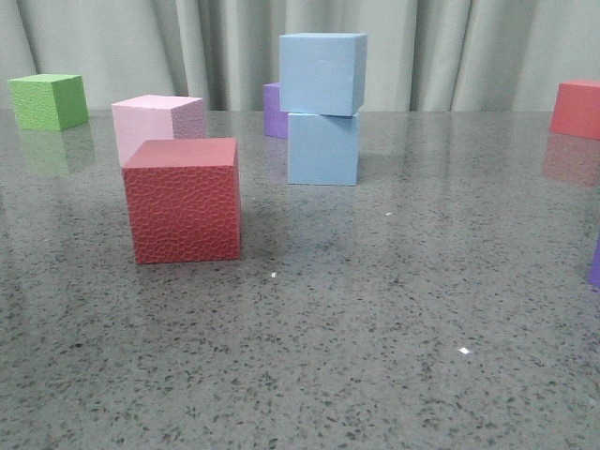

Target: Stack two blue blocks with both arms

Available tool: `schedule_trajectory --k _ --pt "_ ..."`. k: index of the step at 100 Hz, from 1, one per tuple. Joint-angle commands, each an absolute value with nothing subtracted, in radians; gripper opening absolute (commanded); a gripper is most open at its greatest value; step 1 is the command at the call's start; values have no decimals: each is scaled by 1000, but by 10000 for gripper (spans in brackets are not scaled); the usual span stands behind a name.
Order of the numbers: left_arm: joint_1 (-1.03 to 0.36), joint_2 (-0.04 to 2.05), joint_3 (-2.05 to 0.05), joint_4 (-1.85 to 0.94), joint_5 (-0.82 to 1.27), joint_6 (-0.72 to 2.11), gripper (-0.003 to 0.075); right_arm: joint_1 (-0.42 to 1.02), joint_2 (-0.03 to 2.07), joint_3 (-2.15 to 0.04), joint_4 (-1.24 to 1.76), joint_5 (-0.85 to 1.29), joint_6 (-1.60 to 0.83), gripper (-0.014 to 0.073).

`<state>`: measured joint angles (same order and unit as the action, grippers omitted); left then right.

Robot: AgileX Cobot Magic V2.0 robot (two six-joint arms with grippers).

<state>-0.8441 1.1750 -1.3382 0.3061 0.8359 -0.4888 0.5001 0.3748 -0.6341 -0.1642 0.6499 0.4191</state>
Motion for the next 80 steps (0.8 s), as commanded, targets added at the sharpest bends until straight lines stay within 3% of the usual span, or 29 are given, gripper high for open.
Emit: schedule_trajectory --k 1,8,14,37,54,80 --pt "-852 1074 -1247 334 675 -521 83 499 360 -658 -189 593 411 -8" --pt "-852 1013 -1158 343 631 -530 27 499 345 -658 -189 595 411 -77" --pt "-852 960 -1084 352 600 -530 -20 499 335 -658 -189 596 411 -67" --pt "-852 782 -854 369 518 -530 -19 499 323 -611 -200 584 411 -69" --pt "-852 655 -710 382 445 -530 -19 499 279 -532 -200 454 411 -69" --pt "-852 543 -617 405 434 -530 -19 499 246 -478 -202 349 411 -69"
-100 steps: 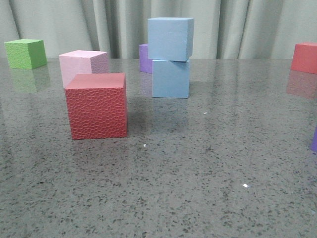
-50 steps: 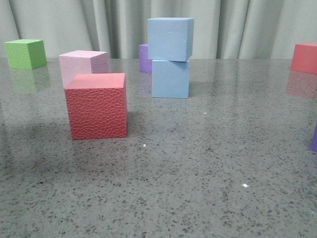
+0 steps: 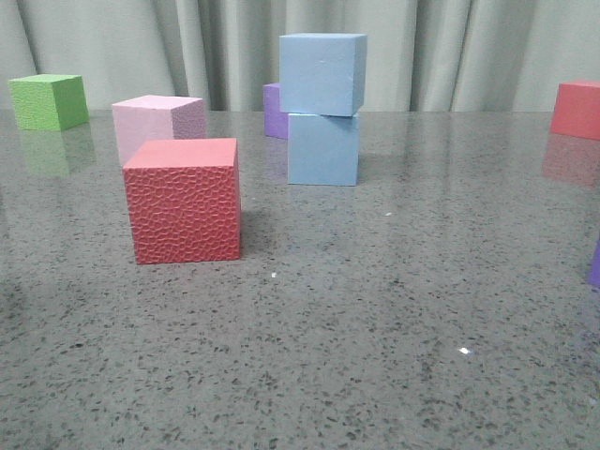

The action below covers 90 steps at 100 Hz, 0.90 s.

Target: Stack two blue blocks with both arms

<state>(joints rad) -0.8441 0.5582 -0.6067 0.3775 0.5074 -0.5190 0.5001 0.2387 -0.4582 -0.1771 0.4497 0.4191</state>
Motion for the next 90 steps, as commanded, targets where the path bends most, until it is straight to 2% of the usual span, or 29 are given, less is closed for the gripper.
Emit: schedule_trajectory --k 1,90 --pt "-852 543 -617 405 434 -530 -19 499 246 -478 -201 349 411 -69" --pt "-852 543 -613 429 448 -531 -19 499 246 -478 -201 350 411 -69"
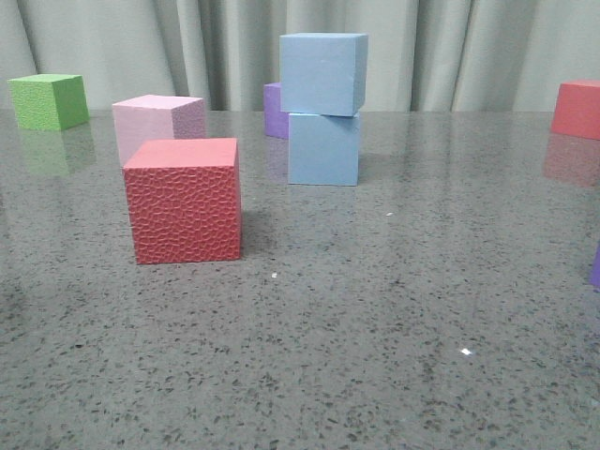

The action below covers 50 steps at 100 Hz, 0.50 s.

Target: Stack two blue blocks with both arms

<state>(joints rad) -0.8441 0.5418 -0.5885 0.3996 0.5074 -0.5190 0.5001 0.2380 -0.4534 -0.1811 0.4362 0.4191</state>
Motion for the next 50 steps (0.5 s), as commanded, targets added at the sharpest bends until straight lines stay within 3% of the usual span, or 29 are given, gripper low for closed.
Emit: schedule_trajectory --k 1,23,50 --pt "-852 543 -613 429 448 -531 -19 499 246 -478 -201 350 411 -69" --pt "-821 543 -612 401 445 -447 -19 499 246 -478 -201 350 411 -69" --pt "-601 495 -547 257 231 -177 -19 499 246 -478 -201 350 411 -69"
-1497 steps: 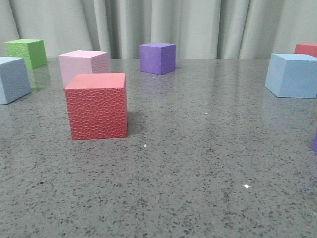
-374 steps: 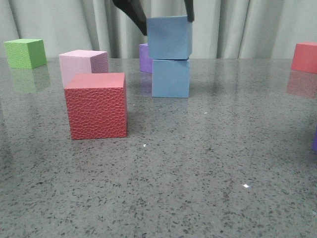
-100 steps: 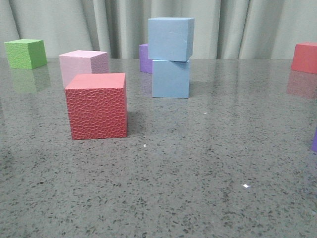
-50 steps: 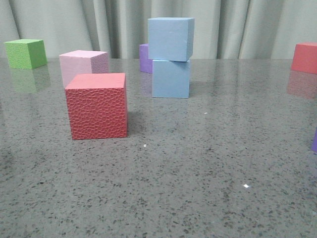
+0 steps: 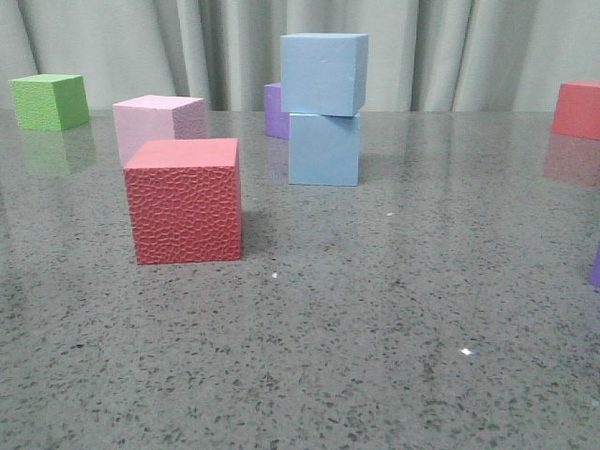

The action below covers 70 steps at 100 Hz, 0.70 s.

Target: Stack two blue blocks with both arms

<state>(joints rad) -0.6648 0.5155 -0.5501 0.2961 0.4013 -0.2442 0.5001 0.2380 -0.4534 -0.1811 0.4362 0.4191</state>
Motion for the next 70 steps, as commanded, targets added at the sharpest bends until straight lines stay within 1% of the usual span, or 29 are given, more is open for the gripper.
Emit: schedule_trajectory --k 1,13,36,53,70 --pt "-595 488 -543 252 215 -174 -19 499 246 -478 -201 350 411 -69" --pt "-483 426 -463 212 122 -141 -19 499 246 -478 -201 350 411 -69" --pt "-273 281 -309 108 27 -61 -19 499 246 -478 -201 350 411 -69" --pt "-129 150 -194 49 0 -15 -19 499 246 -478 -201 350 411 -69" --pt "-34 67 -92 0 -15 -13 -19 499 246 -478 -201 350 411 -69"
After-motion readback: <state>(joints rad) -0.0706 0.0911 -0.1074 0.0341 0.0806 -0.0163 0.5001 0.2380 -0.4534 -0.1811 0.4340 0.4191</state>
